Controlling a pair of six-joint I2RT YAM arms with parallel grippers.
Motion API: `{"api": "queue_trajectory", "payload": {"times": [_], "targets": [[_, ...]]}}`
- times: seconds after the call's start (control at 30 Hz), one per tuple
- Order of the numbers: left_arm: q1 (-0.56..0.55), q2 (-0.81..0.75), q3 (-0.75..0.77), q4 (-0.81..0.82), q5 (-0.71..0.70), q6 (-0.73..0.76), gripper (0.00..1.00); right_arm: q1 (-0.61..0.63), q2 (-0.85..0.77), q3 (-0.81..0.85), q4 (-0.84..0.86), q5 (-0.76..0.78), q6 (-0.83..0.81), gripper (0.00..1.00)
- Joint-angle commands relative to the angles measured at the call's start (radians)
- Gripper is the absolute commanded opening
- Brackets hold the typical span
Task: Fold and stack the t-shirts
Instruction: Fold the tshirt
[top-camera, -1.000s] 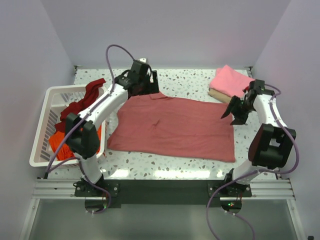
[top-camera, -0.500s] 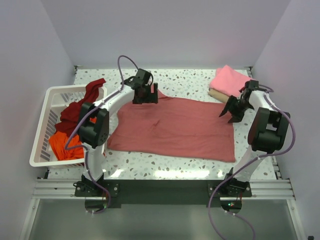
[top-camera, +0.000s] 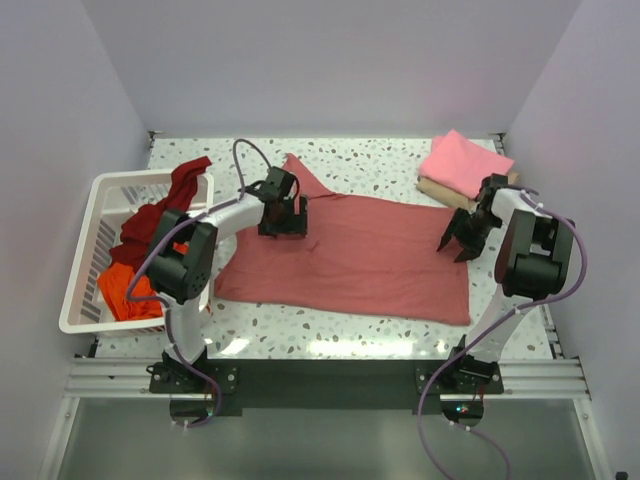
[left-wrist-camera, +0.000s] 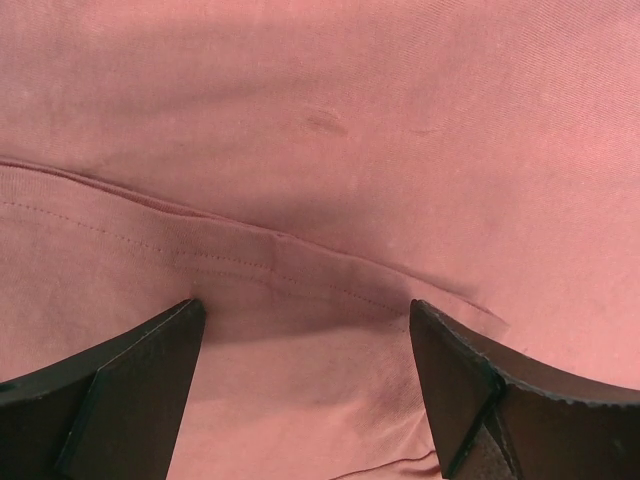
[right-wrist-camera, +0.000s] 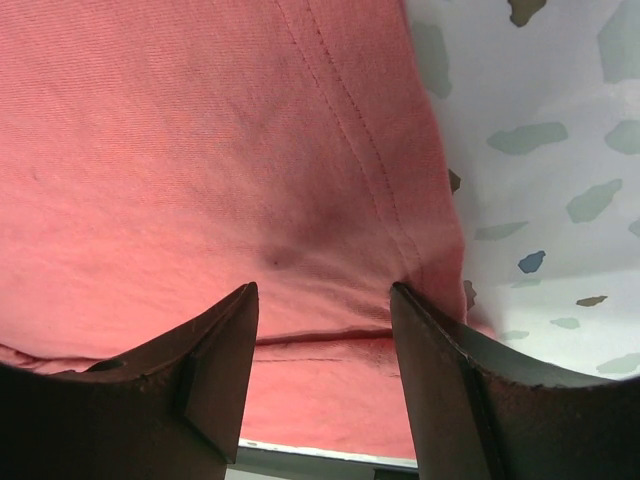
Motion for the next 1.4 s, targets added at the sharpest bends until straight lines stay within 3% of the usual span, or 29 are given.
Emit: {"api": "queue_trajectory", "payload": {"times": [0.0, 0.37, 0.63, 0.83, 0.97, 1.1, 1.37], "targets": [[0.005, -0.047, -0.057, 0.079, 0.015, -0.003, 0.88, -0.001, 0.055, -0.041, -0.030, 0.131, -0.012, 0.60], [0.004, -0.135, -0.239, 0.133, 0.024, -0.009, 0.87, -0.001, -0.002, -0.148, -0.067, 0.164, 0.015, 0.60], [-0.001, -0.199, -0.267, 0.118, 0.044, -0.015, 0.87, -0.003, -0.089, -0.223, -0.073, 0.179, 0.024, 0.60], [-0.001, -0.201, -0.011, -0.009, 0.056, -0.010, 0.92, -0.001, -0.172, -0.176, -0.110, 0.144, 0.040, 0.60], [0.000, -0.123, 0.196, -0.042, 0.056, -0.013, 0.95, -0.003, -0.265, -0.110, -0.137, 0.128, 0.043, 0.60], [0.002, 0.004, 0.326, -0.048, 0.062, -0.010, 0.82, -0.001, -0.342, -0.059, -0.165, 0.139, 0.032, 0.60], [0.014, 0.215, 0.527, -0.025, 0.031, -0.046, 0.77, -0.003, -0.450, -0.042, -0.197, 0.118, 0.023, 0.60]]}}
